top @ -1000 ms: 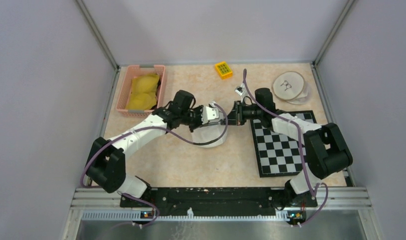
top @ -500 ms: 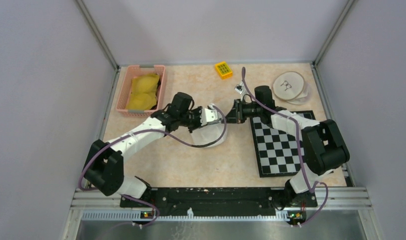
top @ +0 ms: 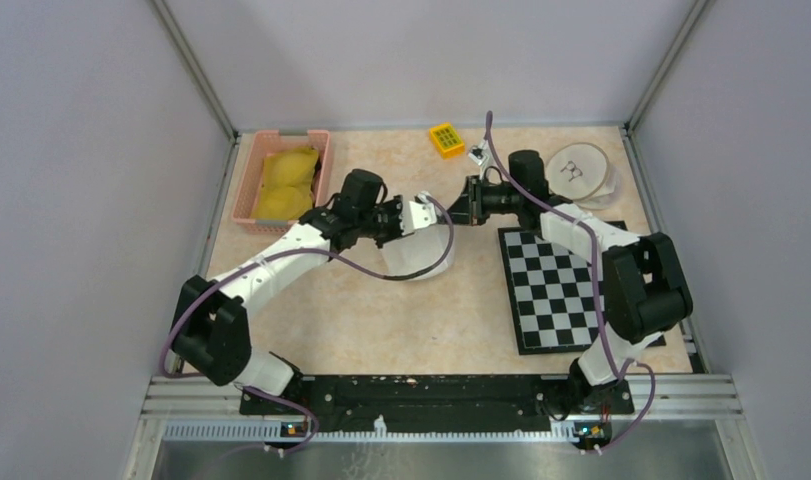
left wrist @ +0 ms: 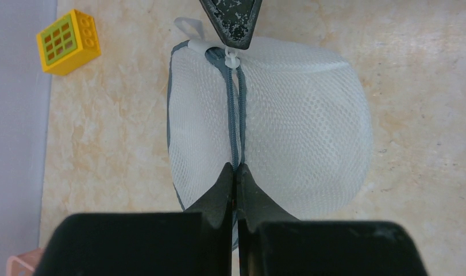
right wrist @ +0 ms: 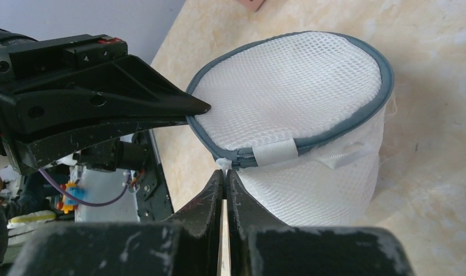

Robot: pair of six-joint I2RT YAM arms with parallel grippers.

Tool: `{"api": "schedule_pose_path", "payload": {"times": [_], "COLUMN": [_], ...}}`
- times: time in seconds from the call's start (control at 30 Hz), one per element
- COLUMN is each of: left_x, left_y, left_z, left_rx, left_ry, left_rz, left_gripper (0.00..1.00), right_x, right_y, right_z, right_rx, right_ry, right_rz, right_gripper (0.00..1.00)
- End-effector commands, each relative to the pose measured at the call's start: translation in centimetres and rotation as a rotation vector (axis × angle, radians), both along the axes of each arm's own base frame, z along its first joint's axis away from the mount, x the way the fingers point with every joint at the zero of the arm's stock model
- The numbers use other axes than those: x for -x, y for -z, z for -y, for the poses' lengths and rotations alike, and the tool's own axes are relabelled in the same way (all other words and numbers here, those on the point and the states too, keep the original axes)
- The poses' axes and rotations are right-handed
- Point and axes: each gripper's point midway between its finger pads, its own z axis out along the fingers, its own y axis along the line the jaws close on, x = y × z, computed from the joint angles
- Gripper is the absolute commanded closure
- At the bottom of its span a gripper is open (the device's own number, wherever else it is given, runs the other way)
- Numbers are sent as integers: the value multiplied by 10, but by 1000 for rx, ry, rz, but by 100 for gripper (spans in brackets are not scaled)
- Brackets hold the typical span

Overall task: Unzip the laundry bag and remove the bra
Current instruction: Unzip the laundry bag at the center of the board.

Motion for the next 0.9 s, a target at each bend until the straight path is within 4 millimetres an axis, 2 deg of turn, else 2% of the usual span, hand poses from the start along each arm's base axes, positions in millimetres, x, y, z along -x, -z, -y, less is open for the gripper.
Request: {"api": "schedule_pose_path", "payload": {"times": [0.0,0.07,0.1,0.17,0.2,0.27,0.4,0.5,0.57,0.7,0.8,0.87], "left_x": [34,57,70,100,112,129,141,137,124,83,69,62], "left_y": [-18,4,19,40,44,46,31,11,6,5,7,15], "left_z": [-5,-7,-8,-12,-12,-12,-12,-16,-22,-43,-52,-56], "left_rx": [12,-22,-43,-71,-64,-41,34,162,235,369,439,462], "left_ry": [122,191,222,288,315,335,281,222,88,-195,-311,-384], "left_rz": [26,-20,-61,-160,-205,-294,-414,-436,-441,-360,-376,-405], "left_gripper": [100,100,94,72,60,45,34,26,24,24,21,21], "right_x": [30,44,51,65,72,89,101,97,92,79,71,65], "right_y": [-13,10,23,46,56,78,105,117,121,122,123,125], "right_z": [5,6,7,7,6,7,7,6,3,-3,-3,0], "right_rx": [-4,42,68,124,150,205,266,295,297,304,323,356], "right_ry": [-48,-66,-80,-111,-131,-176,-212,-210,-205,-187,-189,-191], "right_rz": [60,54,52,58,64,37,11,4,-2,7,32,60], "right_gripper": [100,100,100,100,100,100,100,100,100,100,100,100]}}
